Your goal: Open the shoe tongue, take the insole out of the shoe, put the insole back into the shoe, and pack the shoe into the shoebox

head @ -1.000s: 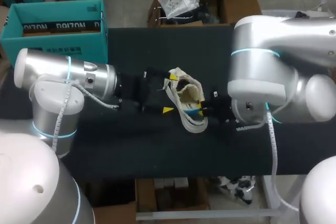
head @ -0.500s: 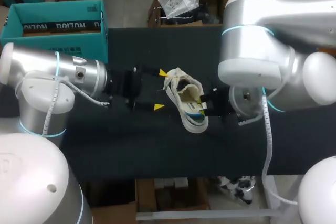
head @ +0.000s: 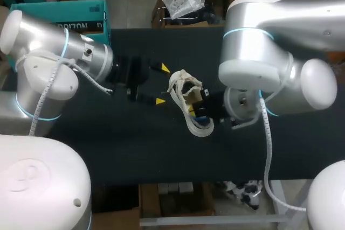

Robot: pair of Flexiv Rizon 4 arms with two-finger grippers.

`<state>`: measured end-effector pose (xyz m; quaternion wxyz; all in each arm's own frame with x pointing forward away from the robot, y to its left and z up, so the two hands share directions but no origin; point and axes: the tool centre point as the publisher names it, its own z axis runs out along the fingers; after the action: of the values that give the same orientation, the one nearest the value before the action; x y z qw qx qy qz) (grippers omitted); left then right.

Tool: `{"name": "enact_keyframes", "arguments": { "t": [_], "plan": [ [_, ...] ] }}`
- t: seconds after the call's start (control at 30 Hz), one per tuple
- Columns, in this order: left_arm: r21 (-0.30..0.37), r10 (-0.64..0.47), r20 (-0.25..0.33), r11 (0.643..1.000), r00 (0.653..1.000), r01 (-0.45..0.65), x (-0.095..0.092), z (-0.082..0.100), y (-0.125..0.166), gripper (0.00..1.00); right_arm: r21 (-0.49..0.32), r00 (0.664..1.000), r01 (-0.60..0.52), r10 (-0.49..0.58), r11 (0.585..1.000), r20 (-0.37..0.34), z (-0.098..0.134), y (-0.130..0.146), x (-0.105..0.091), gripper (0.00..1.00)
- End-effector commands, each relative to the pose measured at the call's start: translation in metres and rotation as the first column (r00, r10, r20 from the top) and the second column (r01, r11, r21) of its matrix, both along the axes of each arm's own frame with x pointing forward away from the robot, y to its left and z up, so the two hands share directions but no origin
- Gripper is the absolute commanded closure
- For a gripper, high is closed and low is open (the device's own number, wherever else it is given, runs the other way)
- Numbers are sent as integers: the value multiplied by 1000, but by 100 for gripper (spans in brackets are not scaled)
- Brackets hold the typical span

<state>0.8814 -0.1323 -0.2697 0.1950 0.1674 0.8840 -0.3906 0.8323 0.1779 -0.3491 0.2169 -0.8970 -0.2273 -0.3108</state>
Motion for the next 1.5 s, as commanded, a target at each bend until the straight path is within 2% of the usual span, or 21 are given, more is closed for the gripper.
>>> {"name": "enact_keyframes", "arguments": {
  "t": [0.03, 0.07, 0.17, 0.23, 0.27, 0.5, 0.57, 0.73, 1.03, 1.07, 1.13, 1.17, 1.2, 1.4, 1.5],
  "plan": [
    [13, -13, -15, 1000, 1000, 13, 2, 1, 0, 0, -10, 997, -38, 37, 999, -66, -13, 4, 13, 100],
    [19, 49, -73, 999, 996, -47, 11, 3, 2, 0, -10, 996, -40, 39, 999, -75, -16, 5, 14, 100],
    [45, 183, -153, 983, 971, -178, 22, 5, 7, 0, -6, 994, -37, 36, 999, -102, -25, 3, 16, 100],
    [23, 187, -160, 982, 969, -186, 20, 7, 9, 0, -2, 993, -28, 28, 1000, -111, -30, -1, 16, 100],
    [23, 224, -170, 975, 960, -223, 20, 8, 11, 0, 9, 993, -24, 25, 1000, -114, -32, -3, 17, 100],
    [23, 254, -147, 967, 956, -253, 13, 15, 13, 0, 36, 991, -2, 7, 999, -131, -43, -15, 21, 100],
    [22, 292, -174, 956, 940, -293, 12, 18, 13, 0, 37, 989, -1, 7, 999, -147, -48, -15, 23, 100],
    [29, 339, -180, 940, 923, -340, 5, 26, 14, 0, 92, 988, -5, 20, 996, -154, -59, -15, 24, 100],
    [38, 375, -176, 926, 910, -375, 0, 27, 16, 0, 111, 999, -28, 32, 993, -29, -13, -27, 9, 100],
    [38, 375, -175, 926, 910, -374, 0, 27, 16, 0, 123, 999, -37, 39, 992, -14, -8, -28, 8, 98],
    [34, 373, -178, 927, 911, -373, -1, 26, 16, 0, 129, 999, -49, 49, 990, 3, -2, -30, 7, 53],
    [34, 374, -179, 927, 910, -374, -1, 25, 16, 0, 136, 998, -58, 57, 989, 10, 1, -31, 7, 4],
    [35, 373, -180, 927, 910, -373, -1, 25, 16, 0, 133, 998, -55, 55, 990, 9, 3, -31, 7, 0],
    [69, 405, -198, 914, 893, -399, -3, 22, 15, 0, 157, 994, -112, 109, 981, 28, 21, -34, 12, 0],
    [123, 474, -220, 880, 853, -458, -4, 22, 16, 0, 188, 989, -151, 148, 971, 28, 29, -35, 15, 0]
  ]
}}
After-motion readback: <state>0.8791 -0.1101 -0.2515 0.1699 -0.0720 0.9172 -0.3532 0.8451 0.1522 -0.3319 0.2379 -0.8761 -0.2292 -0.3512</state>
